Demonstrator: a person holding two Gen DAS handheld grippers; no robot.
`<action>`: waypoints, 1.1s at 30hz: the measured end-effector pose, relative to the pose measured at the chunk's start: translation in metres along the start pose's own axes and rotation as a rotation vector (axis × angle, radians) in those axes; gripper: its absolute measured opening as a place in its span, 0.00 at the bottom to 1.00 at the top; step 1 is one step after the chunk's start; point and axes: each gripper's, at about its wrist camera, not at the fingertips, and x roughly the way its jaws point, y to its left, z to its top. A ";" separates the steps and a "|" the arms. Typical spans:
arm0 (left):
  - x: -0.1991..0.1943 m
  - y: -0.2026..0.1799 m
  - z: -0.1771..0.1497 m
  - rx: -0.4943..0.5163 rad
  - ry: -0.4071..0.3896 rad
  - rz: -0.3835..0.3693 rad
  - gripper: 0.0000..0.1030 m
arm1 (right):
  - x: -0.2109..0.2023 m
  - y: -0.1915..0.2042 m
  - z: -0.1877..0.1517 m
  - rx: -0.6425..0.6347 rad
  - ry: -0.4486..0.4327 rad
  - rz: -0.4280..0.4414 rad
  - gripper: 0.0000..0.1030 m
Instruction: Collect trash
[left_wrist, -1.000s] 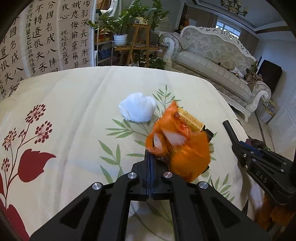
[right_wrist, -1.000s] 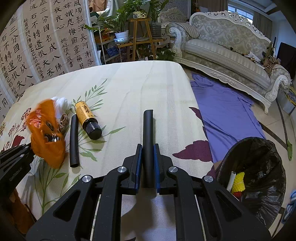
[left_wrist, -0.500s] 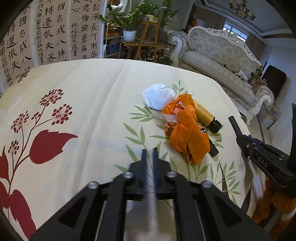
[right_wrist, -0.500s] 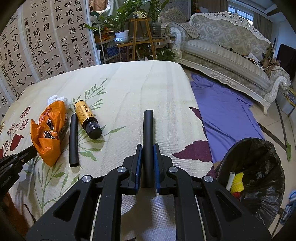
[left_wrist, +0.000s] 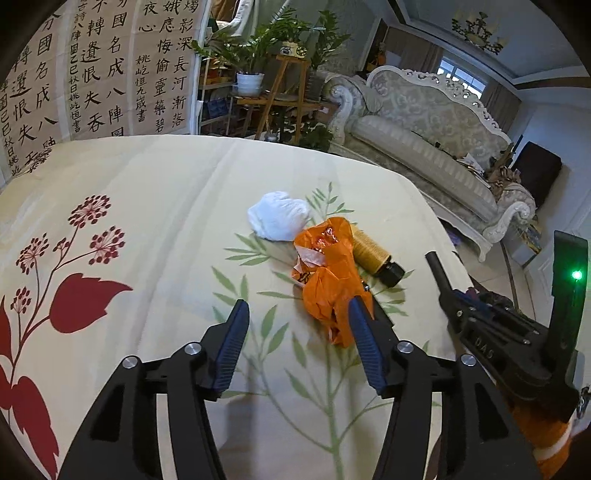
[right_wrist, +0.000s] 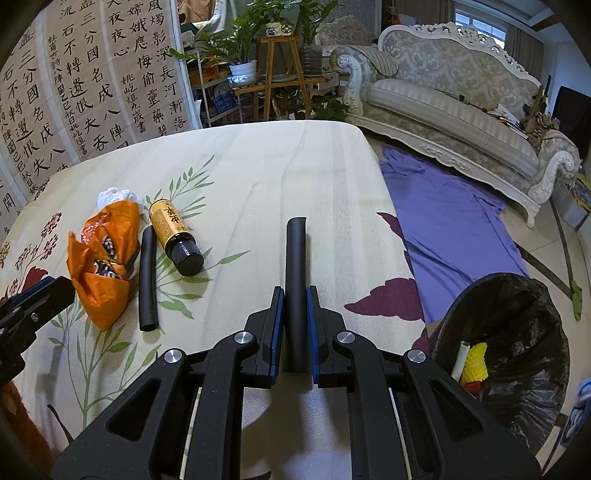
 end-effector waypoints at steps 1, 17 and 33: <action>0.000 -0.002 0.000 0.002 0.000 -0.001 0.55 | 0.000 0.000 0.000 0.000 0.000 0.000 0.11; -0.003 -0.009 -0.010 0.005 0.011 0.023 0.56 | -0.001 0.008 -0.001 -0.019 -0.002 -0.022 0.11; 0.021 -0.016 0.005 0.036 0.024 0.004 0.41 | -0.019 0.006 -0.004 0.002 -0.043 -0.038 0.11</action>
